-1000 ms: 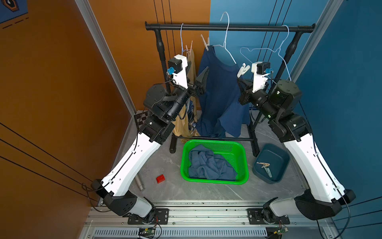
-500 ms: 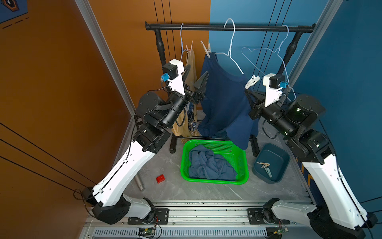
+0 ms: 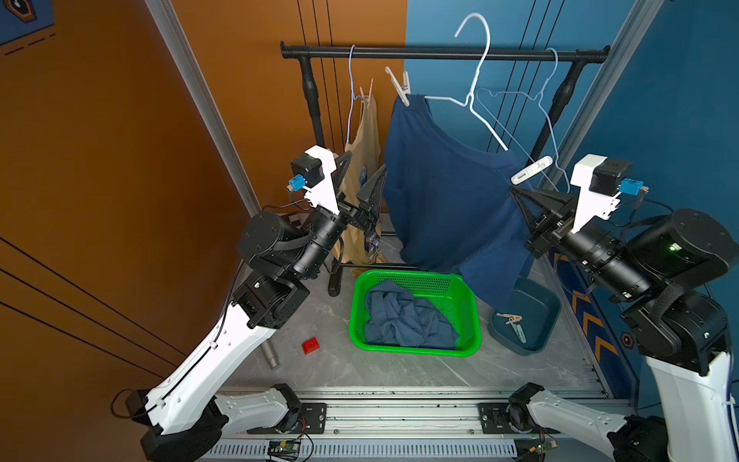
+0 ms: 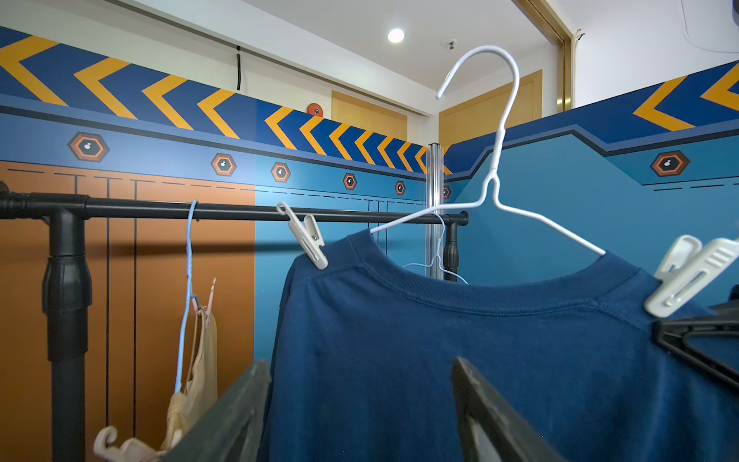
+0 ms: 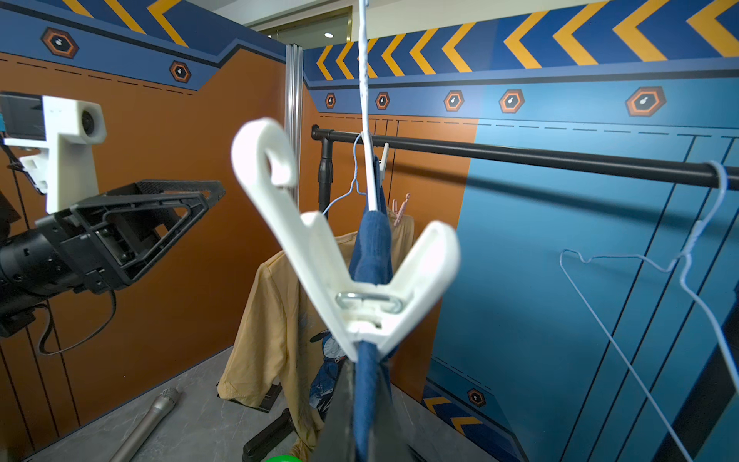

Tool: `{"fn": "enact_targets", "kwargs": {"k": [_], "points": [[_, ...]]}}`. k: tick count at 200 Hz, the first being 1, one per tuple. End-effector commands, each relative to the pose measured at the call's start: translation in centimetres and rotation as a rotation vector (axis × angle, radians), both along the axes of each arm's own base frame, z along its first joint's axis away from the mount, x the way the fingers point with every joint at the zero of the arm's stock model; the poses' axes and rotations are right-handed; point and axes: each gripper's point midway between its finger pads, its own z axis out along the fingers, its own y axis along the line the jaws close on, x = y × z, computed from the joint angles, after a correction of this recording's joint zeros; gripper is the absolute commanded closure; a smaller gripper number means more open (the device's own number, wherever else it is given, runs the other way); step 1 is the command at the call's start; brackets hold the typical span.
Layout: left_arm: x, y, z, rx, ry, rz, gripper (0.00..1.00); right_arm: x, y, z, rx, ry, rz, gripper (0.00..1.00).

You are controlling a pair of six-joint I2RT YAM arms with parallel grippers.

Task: Remove the clothespins securing t-shirts to the hanger
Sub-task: Pick up the hanger from the clothes rail.

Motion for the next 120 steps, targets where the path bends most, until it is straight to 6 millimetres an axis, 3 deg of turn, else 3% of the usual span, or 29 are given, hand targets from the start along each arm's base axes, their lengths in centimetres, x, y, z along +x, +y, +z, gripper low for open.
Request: {"fn": "enact_targets", "kwargs": {"k": [1,58,120], "points": [[-0.6,1.3,-0.6,0.01,0.009,0.048,0.26,-3.2,-0.7,3.9,0.049,-0.125,0.059,1.0],[-1.2,3.0,-2.5,0.039,0.044,0.096,0.26,-6.9,-0.6,6.5,0.057,-0.21,0.166,1.0],[-1.4,3.1,-3.2,0.052,0.06,0.094,0.26,-9.2,-2.0,7.3,0.069,-0.246,0.157,1.0]]}}
